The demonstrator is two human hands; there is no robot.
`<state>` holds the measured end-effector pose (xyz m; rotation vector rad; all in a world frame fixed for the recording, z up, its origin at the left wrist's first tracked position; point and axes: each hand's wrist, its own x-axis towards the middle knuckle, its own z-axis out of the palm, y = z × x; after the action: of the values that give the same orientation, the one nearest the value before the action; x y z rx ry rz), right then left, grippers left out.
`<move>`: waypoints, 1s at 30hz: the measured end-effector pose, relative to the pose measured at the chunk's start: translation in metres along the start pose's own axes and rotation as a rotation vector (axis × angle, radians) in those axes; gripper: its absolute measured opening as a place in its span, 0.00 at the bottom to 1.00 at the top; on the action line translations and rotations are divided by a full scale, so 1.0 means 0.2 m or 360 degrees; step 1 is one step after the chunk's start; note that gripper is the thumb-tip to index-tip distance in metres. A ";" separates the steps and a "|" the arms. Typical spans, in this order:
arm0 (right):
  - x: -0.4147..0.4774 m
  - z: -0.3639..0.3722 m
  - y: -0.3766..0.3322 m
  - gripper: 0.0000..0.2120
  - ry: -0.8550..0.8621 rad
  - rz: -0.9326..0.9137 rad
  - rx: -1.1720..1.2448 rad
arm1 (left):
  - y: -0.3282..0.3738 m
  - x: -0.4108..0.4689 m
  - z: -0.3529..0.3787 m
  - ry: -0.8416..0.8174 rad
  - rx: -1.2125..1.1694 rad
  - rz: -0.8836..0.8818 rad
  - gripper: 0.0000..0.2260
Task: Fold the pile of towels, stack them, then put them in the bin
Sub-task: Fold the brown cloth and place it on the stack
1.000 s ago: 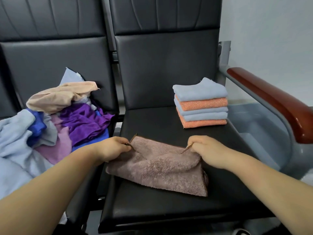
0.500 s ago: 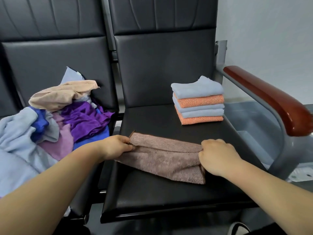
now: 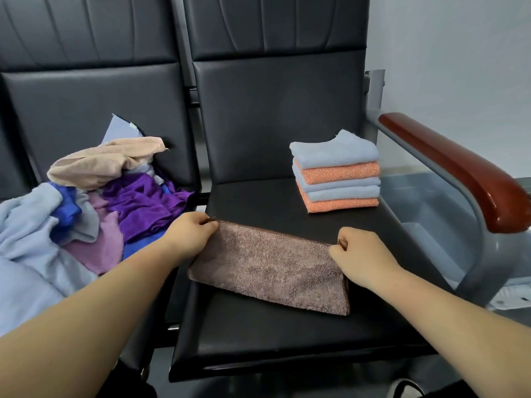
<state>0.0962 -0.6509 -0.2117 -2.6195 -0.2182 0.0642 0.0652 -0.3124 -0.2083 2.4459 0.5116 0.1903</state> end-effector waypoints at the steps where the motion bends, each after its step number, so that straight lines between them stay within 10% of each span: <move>1: 0.01 0.00 0.00 0.11 0.0000 -0.0022 -0.0079 | 0.00 0.02 0.01 0.0000 0.0017 0.0013 0.13; 30: 0.11 0.03 0.12 0.10 0.0039 0.0017 -0.0357 | 0.02 0.05 0.30 0.0183 0.0515 0.0122 0.22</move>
<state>0.1207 -0.6656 -0.2284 -2.8431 -0.2140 0.0112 0.0902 -0.3451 -0.2537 2.7849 0.5330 0.3021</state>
